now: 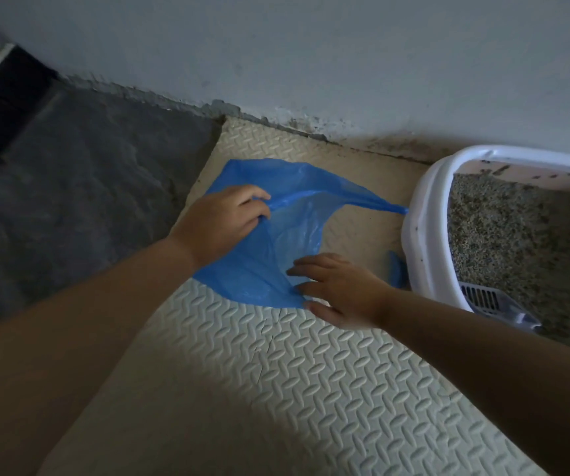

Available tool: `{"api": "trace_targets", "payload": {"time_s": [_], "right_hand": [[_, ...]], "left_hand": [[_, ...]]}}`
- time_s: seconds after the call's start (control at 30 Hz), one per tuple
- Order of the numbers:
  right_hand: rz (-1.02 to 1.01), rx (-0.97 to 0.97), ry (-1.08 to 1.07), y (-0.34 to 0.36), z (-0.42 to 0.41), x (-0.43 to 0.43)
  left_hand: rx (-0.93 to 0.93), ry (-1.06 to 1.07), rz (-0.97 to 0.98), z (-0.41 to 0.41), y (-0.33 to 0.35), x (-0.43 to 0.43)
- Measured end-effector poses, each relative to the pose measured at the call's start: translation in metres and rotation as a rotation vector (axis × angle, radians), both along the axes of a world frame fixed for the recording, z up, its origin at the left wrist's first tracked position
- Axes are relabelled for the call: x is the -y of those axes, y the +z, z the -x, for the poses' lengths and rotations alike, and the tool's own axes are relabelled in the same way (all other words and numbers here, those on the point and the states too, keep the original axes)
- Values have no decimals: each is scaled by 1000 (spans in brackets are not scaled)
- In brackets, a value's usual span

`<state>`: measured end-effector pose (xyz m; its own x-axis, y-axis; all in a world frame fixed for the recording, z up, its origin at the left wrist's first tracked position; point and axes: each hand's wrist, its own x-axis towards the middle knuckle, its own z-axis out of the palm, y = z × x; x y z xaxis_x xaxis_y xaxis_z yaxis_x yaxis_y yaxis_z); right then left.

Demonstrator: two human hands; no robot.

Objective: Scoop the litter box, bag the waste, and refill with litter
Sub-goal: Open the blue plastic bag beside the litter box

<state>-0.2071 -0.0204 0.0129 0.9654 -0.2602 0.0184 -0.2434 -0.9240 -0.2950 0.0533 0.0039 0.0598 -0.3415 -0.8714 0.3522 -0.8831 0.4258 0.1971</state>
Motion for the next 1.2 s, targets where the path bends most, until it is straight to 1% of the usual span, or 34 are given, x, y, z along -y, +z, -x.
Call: {"api": "trace_targets", "payload": {"time_s": [0.1, 0.2, 0.3, 0.4, 0.5, 0.53, 0.63, 0.77, 0.93, 1.03, 1.13, 1.2], "right_hand": [[-85, 36, -71, 3, -3, 7], [-59, 47, -214, 7, -12, 16], [-3, -87, -308, 7, -22, 23], [40, -227, -289, 3, -30, 25], [74, -456, -302, -4, -32, 22], [75, -505, -312, -5, -32, 21], [66, -528, -335, -13, -30, 26], [39, -538, -425, -23, -29, 39], [39, -529, -499, -26, -24, 42], [58, -499, -495, -24, -28, 38], [78, -473, -495, -21, -36, 36], [49, -472, -522, -18, -40, 34]], "left_hand": [[29, -37, 38, 0, 5, -1], [39, -88, 63, 3, 11, 0], [32, -128, 71, 9, 17, 2], [34, -171, 70, 15, 22, 4], [49, -191, 91, 16, 27, 6], [54, -190, 98, 15, 29, 6], [72, -187, 128, 12, 34, 7], [119, -211, 149, 10, 38, 4], [123, -202, 147, 11, 38, -1], [40, -133, 124, 16, 37, -6], [-138, 51, 60, 27, 34, -8], [-258, 153, 5, 35, 31, -6]]}}
